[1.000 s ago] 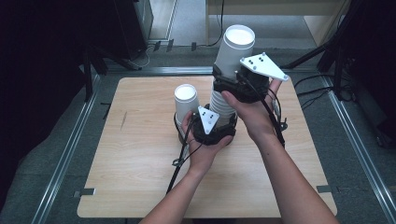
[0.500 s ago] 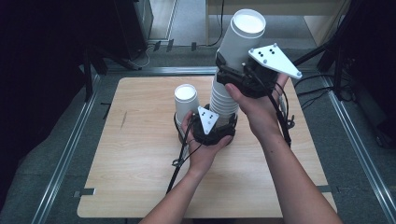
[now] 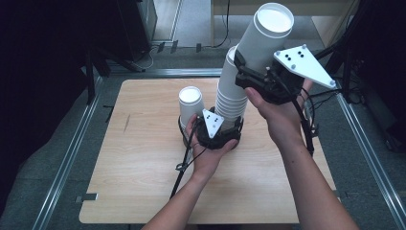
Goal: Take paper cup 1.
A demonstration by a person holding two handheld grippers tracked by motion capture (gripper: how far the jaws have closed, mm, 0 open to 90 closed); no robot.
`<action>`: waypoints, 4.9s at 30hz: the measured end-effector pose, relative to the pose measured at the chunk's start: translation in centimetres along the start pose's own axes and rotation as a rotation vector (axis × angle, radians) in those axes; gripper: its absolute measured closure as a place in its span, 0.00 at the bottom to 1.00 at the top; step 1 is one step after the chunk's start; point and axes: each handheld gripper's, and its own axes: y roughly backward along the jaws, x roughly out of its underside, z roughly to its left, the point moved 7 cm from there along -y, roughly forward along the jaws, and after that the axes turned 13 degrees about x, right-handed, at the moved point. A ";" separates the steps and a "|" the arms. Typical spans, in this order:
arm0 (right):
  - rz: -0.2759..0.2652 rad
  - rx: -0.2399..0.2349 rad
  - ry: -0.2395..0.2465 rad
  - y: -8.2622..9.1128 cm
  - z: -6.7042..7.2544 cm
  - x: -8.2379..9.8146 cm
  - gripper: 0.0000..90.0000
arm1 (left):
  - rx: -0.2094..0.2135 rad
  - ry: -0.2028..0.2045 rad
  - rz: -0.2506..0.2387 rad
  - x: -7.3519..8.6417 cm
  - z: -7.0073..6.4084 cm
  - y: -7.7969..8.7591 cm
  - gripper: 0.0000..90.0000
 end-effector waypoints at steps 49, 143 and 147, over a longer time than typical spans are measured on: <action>0.113 0.015 0.052 6.4 -5.8 10.6 0.13 | 0.136 0.001 -0.014 1.7 -0.1 6.7 0.11; 0.062 -0.346 0.884 11.6 3.7 29.6 0.14 | 0.533 -0.049 0.217 6.8 -3.6 12.0 0.22; 0.061 -0.339 0.898 11.7 3.6 29.6 0.14 | 0.533 -0.037 0.227 6.8 -3.6 12.0 0.23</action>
